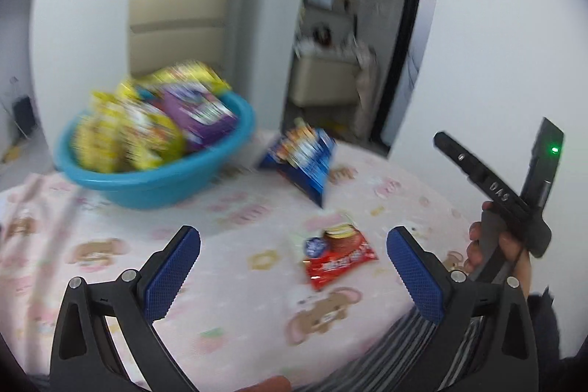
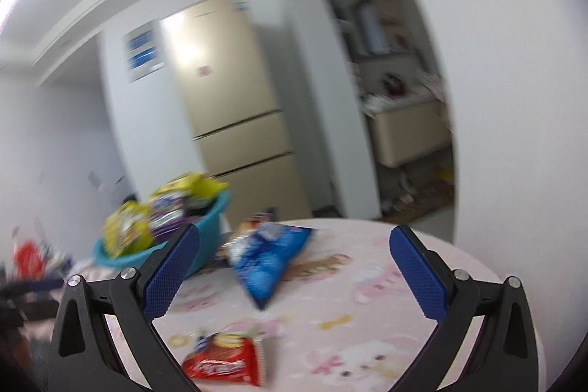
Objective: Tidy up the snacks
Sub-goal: 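Move the left tool onto the red wafer pack and close on it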
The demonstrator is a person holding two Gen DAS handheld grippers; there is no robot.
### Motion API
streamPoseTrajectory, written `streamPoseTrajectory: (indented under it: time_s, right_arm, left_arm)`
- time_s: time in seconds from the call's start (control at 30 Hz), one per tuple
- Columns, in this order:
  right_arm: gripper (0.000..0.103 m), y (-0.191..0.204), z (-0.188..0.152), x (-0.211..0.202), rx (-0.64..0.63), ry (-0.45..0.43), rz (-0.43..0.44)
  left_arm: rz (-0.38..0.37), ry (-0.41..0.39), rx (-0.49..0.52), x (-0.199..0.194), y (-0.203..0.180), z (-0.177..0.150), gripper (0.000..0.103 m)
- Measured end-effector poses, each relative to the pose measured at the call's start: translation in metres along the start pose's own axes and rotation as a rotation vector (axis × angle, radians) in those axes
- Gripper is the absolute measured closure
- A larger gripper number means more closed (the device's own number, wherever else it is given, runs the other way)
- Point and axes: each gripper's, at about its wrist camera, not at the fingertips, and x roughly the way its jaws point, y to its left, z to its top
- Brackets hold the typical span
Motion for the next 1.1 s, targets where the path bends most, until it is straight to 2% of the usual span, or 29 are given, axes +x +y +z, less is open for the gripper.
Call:
streamPoseTrajectory:
  time_s: [0.1,0.23,0.37,0.53,0.77,0.87,0.97,1.1]
  right_arm:
    - [0.000,-0.023,0.000,0.012,0.098,0.067,-0.061]
    - [0.000,-0.038,0.000,0.020,0.151,0.115,-0.081]
    - [0.000,-0.036,-0.002,0.017,0.154,0.132,-0.071]
    - [0.000,-0.035,-0.005,0.020,0.168,0.149,-0.058]
    - [0.000,-0.038,-0.006,0.021,0.193,0.167,-0.045]
    - [0.000,-0.037,-0.006,0.021,0.190,0.170,-0.043]
    - [0.000,-0.035,-0.007,0.022,0.180,0.175,-0.043]
    - [0.000,-0.033,-0.008,0.024,0.171,0.185,-0.042]
  left_arm:
    - [-0.002,0.154,0.012,0.055,-0.018,0.013,0.000]
    - [-0.009,0.292,-0.020,0.107,-0.032,0.016,0.000]
    - [0.021,0.374,-0.049,0.137,-0.043,0.015,0.000]
    - [0.100,0.477,-0.153,0.168,-0.041,0.010,0.000]
    - [0.165,0.521,-0.187,0.188,-0.041,0.000,0.000]
    - [0.161,0.533,-0.231,0.193,-0.033,-0.002,0.000]
    - [0.165,0.518,-0.221,0.192,-0.033,-0.002,0.001]
    - [0.137,0.481,-0.200,0.182,-0.035,0.000,0.023]
